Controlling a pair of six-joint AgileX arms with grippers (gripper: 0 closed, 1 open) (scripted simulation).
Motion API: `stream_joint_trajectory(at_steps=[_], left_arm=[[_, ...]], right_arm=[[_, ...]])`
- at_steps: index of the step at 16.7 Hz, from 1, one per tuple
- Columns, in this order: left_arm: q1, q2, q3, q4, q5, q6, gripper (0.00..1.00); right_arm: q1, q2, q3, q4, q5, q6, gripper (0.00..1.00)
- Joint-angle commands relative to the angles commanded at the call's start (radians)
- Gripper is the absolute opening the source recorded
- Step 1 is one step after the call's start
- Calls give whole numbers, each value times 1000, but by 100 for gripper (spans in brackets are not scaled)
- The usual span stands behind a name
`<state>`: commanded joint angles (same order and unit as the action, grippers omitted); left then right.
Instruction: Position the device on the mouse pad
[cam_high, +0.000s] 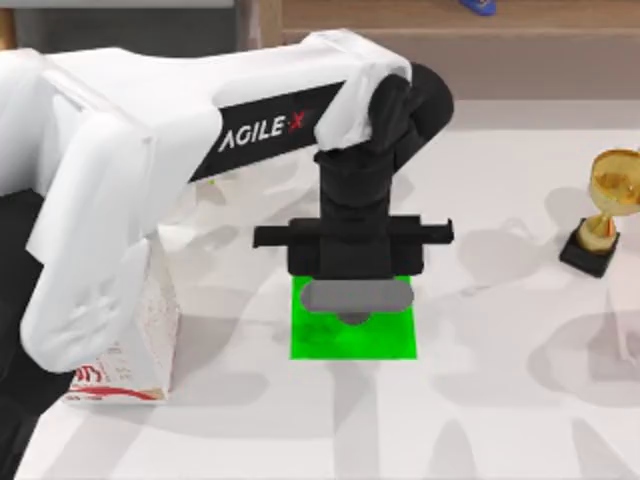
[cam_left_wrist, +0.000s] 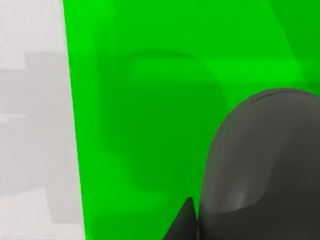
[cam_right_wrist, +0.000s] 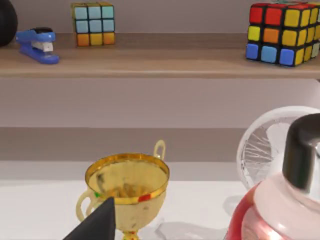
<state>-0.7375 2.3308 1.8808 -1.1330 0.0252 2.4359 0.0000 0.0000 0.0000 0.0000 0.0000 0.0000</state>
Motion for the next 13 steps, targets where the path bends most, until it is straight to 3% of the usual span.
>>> stream_joint_trajectory(at_steps=[1,13], left_arm=[[0,0,0,0,0,0,0],[0,0,0,0,0,0,90]], right_arm=[[0,0,0,0,0,0,100],[0,0,0,0,0,0,100]])
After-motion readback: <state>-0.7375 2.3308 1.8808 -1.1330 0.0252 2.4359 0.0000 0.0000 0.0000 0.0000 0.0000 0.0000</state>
